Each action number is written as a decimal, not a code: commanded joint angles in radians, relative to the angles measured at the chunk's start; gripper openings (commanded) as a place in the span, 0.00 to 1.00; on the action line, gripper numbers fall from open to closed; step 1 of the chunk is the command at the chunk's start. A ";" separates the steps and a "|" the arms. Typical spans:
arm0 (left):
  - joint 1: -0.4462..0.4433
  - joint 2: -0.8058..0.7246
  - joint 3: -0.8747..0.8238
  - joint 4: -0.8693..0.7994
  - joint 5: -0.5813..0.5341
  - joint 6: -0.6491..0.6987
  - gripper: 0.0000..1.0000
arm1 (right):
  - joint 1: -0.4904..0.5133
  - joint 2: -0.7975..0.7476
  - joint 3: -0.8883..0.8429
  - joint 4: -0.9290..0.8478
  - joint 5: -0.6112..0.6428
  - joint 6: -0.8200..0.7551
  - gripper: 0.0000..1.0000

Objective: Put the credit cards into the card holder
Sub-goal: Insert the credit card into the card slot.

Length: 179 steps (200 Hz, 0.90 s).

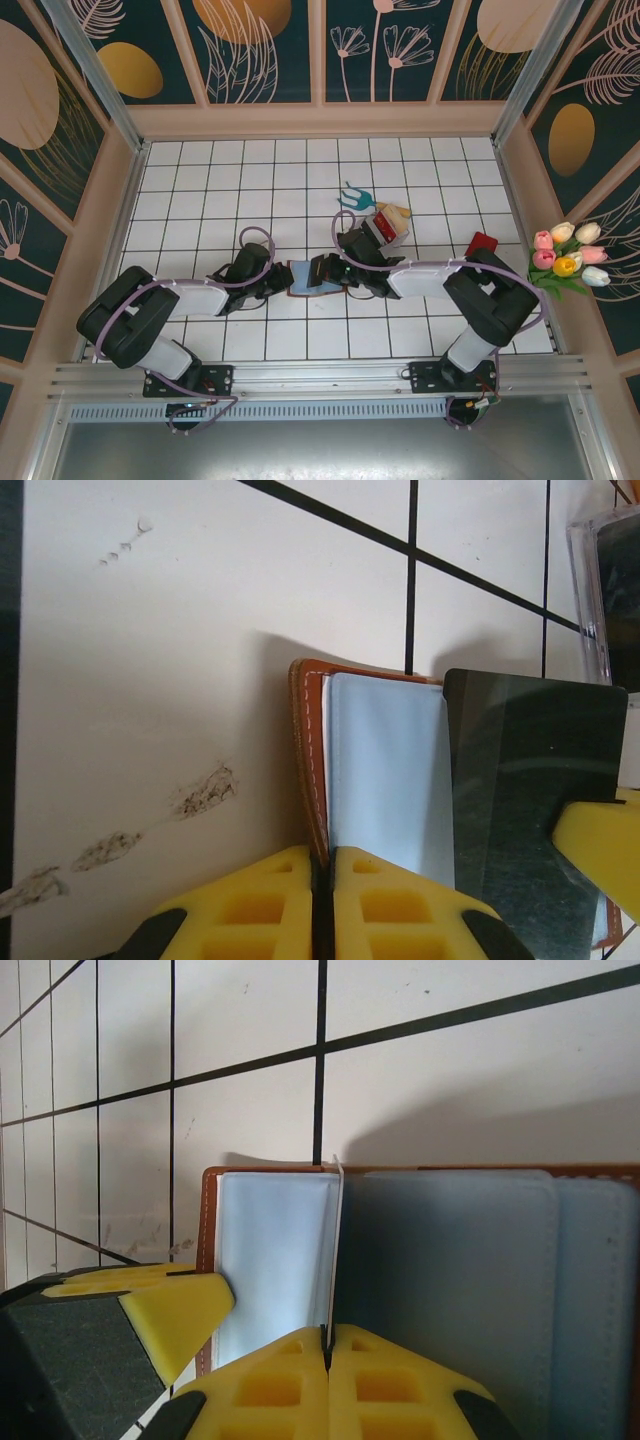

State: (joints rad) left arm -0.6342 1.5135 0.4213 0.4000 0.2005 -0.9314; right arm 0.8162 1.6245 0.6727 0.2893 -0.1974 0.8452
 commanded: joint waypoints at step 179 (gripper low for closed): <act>-0.003 0.020 0.013 -0.093 -0.048 0.015 0.11 | -0.072 0.038 -0.066 0.060 -0.280 -0.042 0.04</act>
State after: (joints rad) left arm -0.6342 1.5154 0.4324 0.3878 0.1928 -0.9314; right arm 0.7383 1.6375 0.6205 0.3599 -0.3992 0.8162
